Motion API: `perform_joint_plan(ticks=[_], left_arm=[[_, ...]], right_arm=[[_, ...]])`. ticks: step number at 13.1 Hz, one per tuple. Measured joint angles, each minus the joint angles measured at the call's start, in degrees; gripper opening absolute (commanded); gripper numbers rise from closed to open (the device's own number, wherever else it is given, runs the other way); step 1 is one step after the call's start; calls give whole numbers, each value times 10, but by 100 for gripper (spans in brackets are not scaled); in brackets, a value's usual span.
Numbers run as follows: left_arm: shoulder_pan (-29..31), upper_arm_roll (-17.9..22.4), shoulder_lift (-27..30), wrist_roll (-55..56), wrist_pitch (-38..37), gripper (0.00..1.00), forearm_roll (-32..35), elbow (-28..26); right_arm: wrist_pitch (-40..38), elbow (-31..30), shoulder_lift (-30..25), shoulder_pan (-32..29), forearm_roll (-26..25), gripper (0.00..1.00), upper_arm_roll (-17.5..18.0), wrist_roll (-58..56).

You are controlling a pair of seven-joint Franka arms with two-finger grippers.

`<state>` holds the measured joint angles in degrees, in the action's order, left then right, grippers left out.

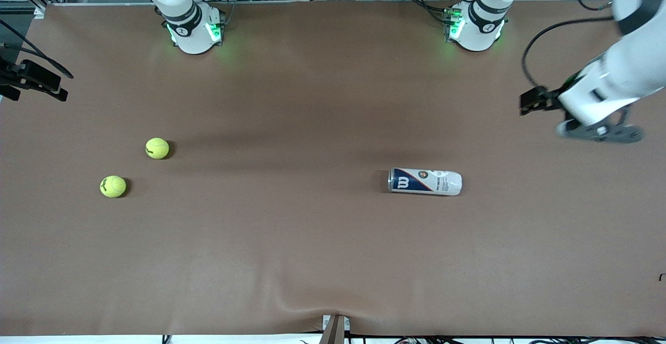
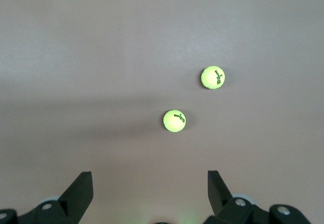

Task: Insert tennis ball vertically with right arm
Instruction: 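Move the left gripper toward the lying white-and-blue ball can, then lower the left gripper and grasp the ball can around its body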

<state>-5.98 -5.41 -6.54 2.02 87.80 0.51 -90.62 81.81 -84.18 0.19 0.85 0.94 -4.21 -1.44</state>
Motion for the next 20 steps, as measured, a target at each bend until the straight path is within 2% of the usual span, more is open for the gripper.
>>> perform_joint_plan(ticks=[3,6,9,11,13,16,20], left_arm=[[-43,-6,-26,-1,59,100,29,-45],[-70,-19,-31,-41,113,100,44,-115],[-74,-23,-37,-159,179,100,60,-183],[-72,-22,-54,-249,227,100,108,-216],[-76,-23,-66,-326,251,100,140,-231],[-108,-31,-87,-355,269,100,222,-236],[-115,-34,-142,-431,313,100,250,-217]], right_arm=[[0,0,0,0,0,100,0,0],[0,0,0,0,0,100,0,0],[0,0,0,0,0,100,0,0],[-1,0,0,0,0,100,0,0],[-1,0,0,0,0,100,0,0],[-1,0,0,0,0,100,0,0],[-1,0,0,0,0,100,0,0]])
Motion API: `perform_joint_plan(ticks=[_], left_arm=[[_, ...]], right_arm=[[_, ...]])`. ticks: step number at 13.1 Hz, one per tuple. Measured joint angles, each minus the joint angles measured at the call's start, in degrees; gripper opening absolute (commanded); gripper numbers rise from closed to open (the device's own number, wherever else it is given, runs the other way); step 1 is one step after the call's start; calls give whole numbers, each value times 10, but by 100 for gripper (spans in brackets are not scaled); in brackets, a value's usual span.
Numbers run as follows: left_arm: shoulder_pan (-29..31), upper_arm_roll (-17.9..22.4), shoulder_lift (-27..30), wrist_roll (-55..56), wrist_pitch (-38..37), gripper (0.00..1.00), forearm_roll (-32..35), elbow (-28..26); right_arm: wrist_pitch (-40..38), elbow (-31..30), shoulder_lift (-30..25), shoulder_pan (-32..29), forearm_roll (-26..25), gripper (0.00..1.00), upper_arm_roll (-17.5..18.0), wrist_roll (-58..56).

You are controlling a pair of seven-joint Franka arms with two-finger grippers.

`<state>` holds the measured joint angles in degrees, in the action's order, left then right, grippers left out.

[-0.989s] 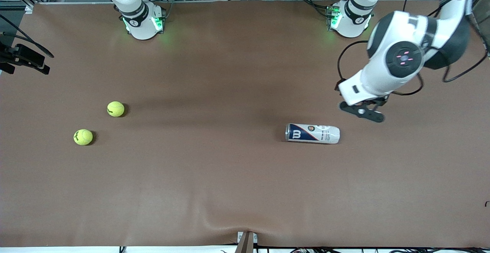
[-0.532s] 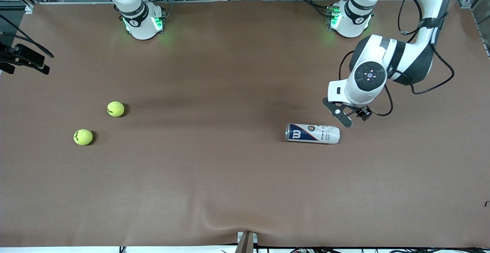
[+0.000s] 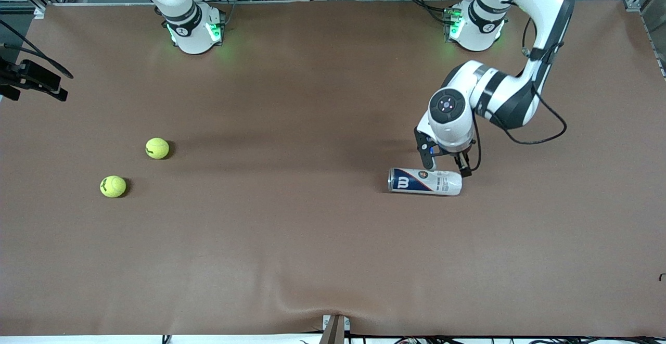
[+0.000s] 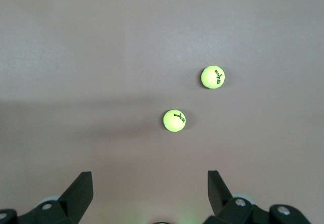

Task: Insert tennis ball vertically with right arm
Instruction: 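Lower the left gripper and grasp the ball can around its body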

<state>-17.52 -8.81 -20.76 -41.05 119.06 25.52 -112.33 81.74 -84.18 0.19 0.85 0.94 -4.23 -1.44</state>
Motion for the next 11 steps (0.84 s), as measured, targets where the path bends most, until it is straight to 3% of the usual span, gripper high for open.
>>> perform_joint_plan(ticks=[11], left_arm=[[-23,-4,-89,-18,13,100,48,71]], right_arm=[[0,0,0,0,0,100,0,0]])
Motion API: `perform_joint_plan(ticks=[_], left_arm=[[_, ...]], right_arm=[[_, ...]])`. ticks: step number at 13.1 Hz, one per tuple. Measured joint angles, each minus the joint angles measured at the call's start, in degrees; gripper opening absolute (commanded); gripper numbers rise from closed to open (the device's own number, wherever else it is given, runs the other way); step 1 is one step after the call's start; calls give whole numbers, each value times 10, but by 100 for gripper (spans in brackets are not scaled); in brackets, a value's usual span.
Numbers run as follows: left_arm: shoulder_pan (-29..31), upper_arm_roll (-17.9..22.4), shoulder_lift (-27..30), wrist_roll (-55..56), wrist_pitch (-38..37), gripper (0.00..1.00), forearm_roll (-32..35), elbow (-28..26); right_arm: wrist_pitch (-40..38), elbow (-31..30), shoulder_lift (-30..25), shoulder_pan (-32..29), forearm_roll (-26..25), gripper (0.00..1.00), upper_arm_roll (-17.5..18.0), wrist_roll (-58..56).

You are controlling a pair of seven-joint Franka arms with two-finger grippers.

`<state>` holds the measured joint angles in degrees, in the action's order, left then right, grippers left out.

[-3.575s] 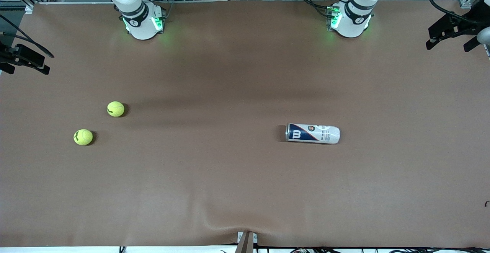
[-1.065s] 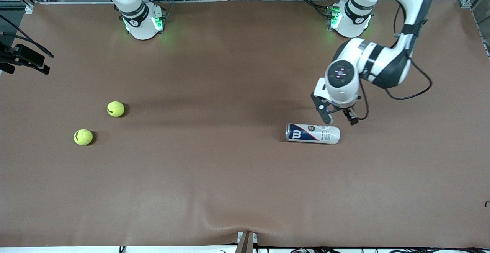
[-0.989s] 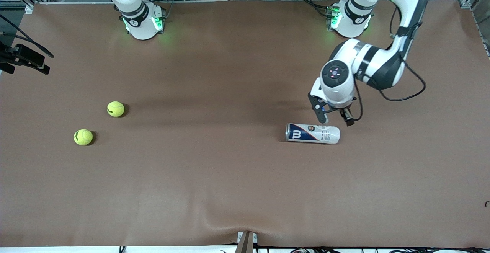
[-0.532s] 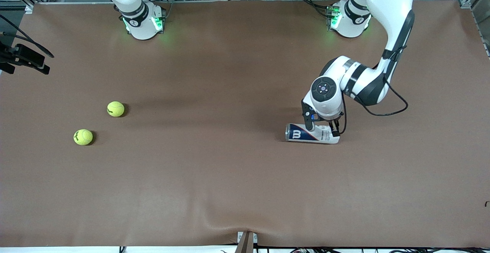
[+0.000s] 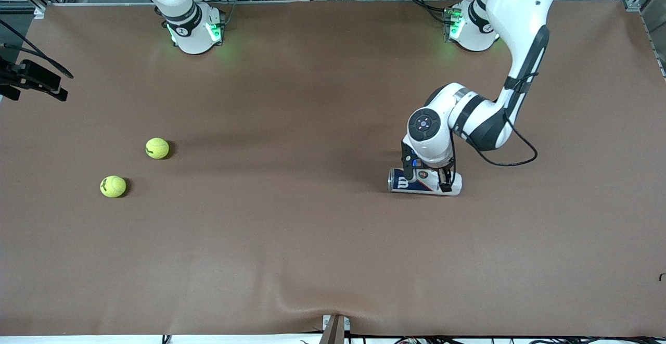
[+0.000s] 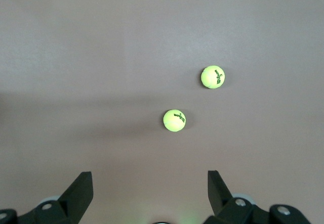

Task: Insert tennis ball vertically with right arm
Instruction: 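Lower the left gripper and grasp the ball can around its body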

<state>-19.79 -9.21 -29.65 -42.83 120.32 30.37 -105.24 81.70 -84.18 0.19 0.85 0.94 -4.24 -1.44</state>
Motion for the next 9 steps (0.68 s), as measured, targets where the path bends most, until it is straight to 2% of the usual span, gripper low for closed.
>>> perform_joint_plan(ticks=[9], left_arm=[[-9,1,-40,0,20,100,30,17]], right_arm=[[0,0,0,0,0,100,0,0]])
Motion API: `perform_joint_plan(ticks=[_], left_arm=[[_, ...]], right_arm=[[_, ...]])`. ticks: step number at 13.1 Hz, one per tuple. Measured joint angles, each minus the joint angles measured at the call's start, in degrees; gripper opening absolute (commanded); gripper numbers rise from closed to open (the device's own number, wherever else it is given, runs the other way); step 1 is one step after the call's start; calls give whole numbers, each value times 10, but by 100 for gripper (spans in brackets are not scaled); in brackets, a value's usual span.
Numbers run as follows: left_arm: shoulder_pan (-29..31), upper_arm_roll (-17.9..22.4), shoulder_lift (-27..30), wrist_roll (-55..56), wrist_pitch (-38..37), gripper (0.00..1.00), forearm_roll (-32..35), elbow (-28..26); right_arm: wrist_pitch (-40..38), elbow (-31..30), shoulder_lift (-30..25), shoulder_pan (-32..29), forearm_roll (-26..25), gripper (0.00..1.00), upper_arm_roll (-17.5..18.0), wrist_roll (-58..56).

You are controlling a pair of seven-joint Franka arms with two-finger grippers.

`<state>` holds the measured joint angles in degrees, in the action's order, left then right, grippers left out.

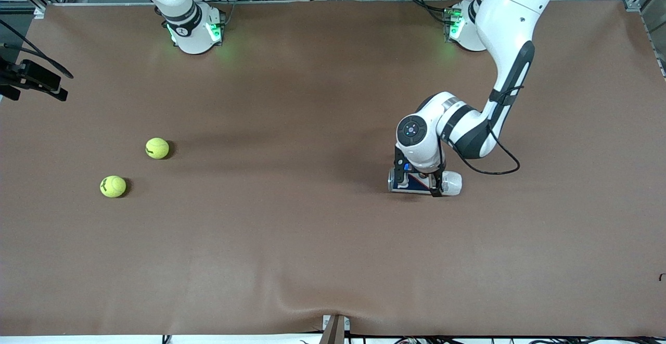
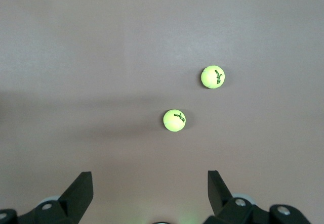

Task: Insert tennis ball vertically with right arm
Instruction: 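Lower the left gripper and grasp the ball can around its body, then lift the can with the left gripper and stand it upright, open end up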

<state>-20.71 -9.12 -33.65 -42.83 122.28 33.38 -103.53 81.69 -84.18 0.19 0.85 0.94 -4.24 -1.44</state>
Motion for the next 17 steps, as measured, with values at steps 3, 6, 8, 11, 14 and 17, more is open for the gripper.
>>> perform_joint_plan(ticks=[3,6,8,11,14,17], left_arm=[[1,3,-9,0,9,100,5,0],[3,4,-21,0,21,100,9,0],[4,5,-27,2,25,100,22,0],[5,5,-30,4,27,100,28,0],[5,8,-30,4,27,100,28,0],[6,10,-35,4,27,76,28,0]], right_arm=[[0,0,0,0,0,100,0,0],[-1,0,0,0,0,100,0,0],[-1,0,0,0,0,100,0,0],[-1,0,0,0,0,100,0,0],[-2,0,0,0,0,100,0,0],[-2,0,0,0,0,100,0,0]])
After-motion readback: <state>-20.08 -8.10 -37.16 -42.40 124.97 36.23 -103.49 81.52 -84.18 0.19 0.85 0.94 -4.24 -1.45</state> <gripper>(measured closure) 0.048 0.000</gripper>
